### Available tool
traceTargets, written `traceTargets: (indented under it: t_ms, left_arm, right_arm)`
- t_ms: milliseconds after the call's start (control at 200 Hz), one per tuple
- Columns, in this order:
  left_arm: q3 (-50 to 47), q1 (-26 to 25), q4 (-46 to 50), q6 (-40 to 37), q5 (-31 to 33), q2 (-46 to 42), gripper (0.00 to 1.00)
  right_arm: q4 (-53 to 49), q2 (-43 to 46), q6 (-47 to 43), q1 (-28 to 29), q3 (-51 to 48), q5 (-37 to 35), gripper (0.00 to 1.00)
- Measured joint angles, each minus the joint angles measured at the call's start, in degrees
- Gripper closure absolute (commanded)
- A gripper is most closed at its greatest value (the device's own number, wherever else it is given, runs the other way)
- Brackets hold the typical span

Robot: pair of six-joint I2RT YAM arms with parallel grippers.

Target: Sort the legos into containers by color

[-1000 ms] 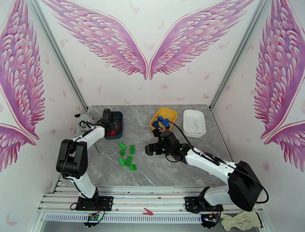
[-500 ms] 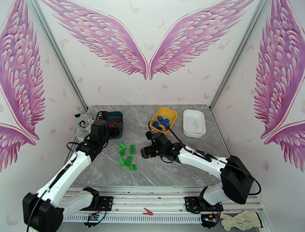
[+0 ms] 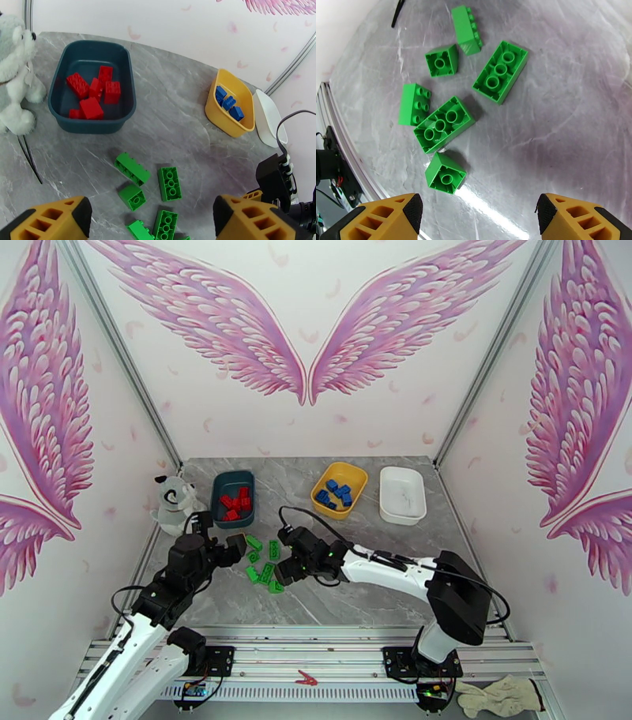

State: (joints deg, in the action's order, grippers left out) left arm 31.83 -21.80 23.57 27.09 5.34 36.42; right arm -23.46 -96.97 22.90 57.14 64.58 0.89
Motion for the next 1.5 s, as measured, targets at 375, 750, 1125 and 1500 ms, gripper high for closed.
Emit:
traceTargets:
  t_ms: [375,750,1125,1500]
  left_arm:
    - [-5.57,0.48,-1.62,1.99,-1.46,-4.28,0.1]
    - [-6.71,1.55,-2.05,3.37,-2.58,-5.4,0.09]
    - [-6.75,2.23,-2.08,3.34,-2.75,-5.38,0.09]
    - [-7.32,2.32,-3.1,3.34,-2.8,-3.06,0.09]
  right_arm:
    - [-3.1,-5.81,2.64,7.06,3.08,-4.66,0.17]
    - [-2.49,-9.94,5.2,8.52,3.32,-11.23,0.24]
    - [-1.27,-14.21,5.07,8.55,4.46,-12.94,0.26]
    - [-1.7,-18.01,3.61,8.48,10.19,-17.49,0.33]
